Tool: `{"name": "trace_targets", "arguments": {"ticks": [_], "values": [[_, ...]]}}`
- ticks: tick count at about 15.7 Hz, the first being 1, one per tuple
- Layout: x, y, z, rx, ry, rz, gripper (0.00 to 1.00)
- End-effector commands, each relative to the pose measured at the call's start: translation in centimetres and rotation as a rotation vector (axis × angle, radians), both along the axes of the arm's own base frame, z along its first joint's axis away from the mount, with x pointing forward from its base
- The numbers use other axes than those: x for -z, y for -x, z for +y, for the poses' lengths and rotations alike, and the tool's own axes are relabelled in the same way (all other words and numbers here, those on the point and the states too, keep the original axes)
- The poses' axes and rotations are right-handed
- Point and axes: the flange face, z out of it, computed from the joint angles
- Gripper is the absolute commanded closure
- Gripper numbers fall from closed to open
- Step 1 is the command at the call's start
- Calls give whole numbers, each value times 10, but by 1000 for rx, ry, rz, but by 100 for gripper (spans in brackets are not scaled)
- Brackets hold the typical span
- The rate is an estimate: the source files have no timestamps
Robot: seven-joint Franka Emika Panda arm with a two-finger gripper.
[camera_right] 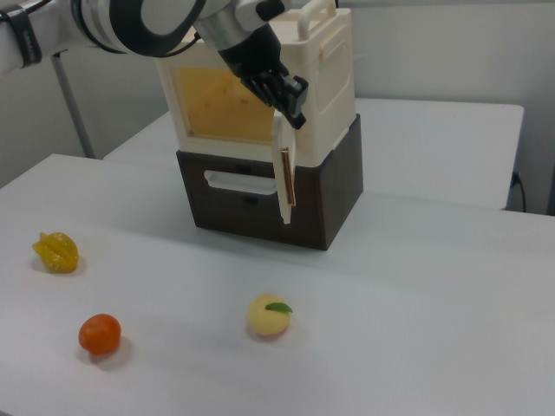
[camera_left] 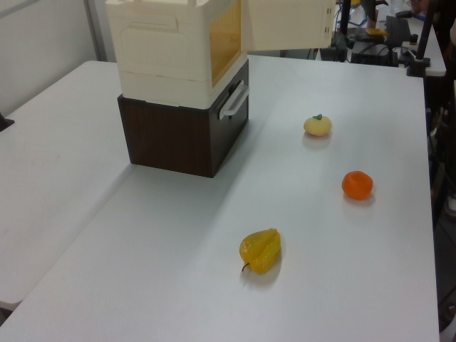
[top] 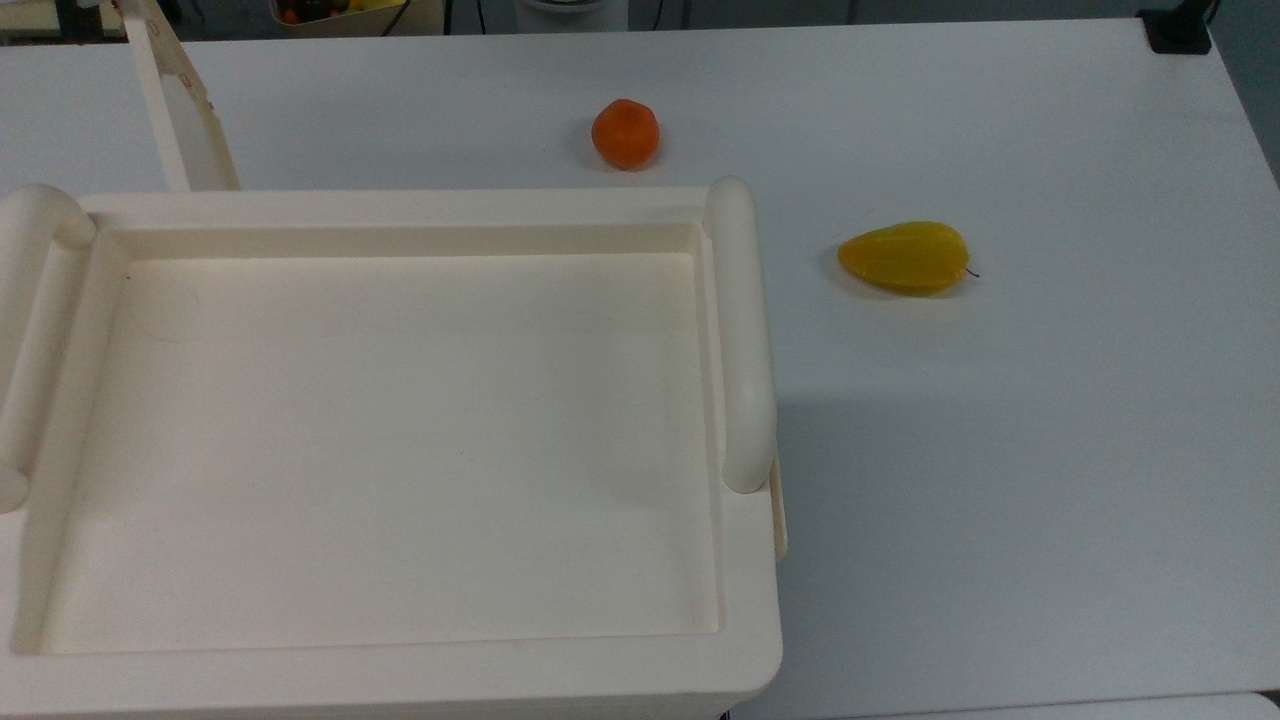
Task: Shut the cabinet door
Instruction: 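Push the open door with the gripper, swinging it toward the cabinet front, then press the door flat against the cabinet opening with the gripper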
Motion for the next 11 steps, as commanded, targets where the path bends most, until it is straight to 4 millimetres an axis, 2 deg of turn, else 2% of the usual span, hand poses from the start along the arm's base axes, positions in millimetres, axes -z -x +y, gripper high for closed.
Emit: {"name": "trace_targets", "arguments": {"ticks": [1, 4, 7, 11], "values": [[1, -4, 16, -35, -82, -38, 100], [2, -11, 42, -67, -110, -41, 100], [11, -23, 83, -112, -135, -30, 100], [33, -47, 140, -179, -157, -35, 100]]}}
